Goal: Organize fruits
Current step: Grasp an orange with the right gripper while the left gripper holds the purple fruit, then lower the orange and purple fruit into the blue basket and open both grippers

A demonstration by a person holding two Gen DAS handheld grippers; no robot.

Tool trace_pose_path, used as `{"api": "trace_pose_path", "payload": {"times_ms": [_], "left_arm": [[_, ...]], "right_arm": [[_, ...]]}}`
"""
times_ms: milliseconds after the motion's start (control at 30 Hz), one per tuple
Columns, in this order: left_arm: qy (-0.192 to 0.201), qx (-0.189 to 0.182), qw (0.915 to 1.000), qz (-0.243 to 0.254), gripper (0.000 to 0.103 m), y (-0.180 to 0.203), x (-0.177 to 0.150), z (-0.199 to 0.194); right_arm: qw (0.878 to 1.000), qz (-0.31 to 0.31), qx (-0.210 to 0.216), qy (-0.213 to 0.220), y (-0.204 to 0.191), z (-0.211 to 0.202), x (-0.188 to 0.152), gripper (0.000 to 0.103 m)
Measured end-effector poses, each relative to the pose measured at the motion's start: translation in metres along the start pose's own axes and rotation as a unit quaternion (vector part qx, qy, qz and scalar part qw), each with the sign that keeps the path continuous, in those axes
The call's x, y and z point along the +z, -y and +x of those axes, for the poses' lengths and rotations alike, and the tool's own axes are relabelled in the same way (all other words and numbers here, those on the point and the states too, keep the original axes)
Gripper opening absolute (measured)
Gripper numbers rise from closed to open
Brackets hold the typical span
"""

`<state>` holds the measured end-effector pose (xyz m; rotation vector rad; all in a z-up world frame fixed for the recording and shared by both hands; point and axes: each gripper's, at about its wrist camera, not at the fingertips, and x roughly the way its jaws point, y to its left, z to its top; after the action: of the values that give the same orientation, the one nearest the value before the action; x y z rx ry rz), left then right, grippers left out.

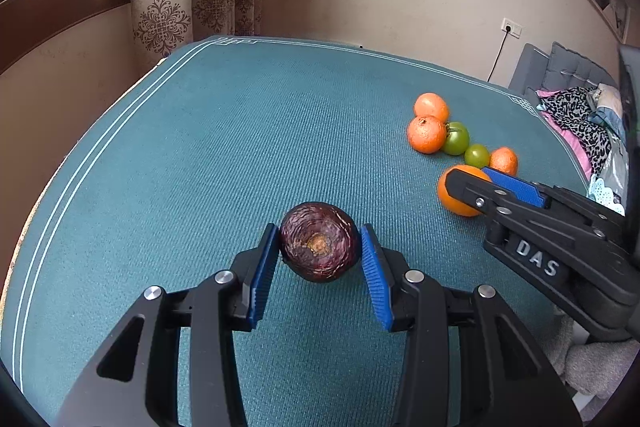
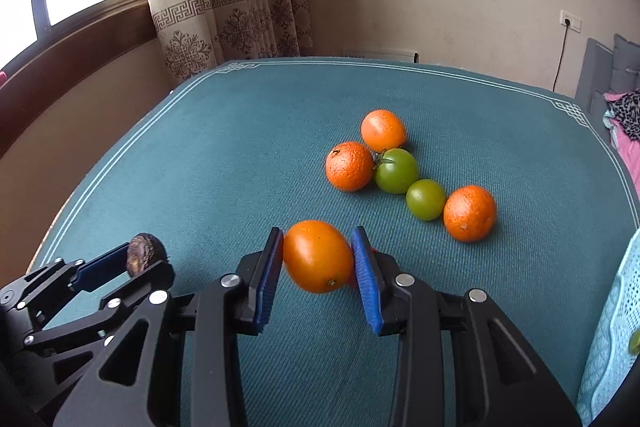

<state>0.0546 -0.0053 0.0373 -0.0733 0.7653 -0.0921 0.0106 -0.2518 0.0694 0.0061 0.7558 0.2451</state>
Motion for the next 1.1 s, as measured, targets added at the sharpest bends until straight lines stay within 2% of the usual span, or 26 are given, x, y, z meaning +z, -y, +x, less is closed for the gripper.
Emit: {"api": "trace_pose_path", "payload": {"times_ms": [767, 1100], "left_arm": [[0.028, -0.003, 0.9985, 0.046, 0.043, 0.024, -0.005, -0.020], [0.044, -0.014, 0.9960, 0.076, 0.043, 0.045, -0.004, -0.044]], "right_arm": [[0.997, 0.054, -0.010, 0.061, 0.021, -0.104, -0.019, 0.036], [0.989, 0.105, -0.041, 0.093, 0.064, -0.150, -0.040, 0.036]]}}
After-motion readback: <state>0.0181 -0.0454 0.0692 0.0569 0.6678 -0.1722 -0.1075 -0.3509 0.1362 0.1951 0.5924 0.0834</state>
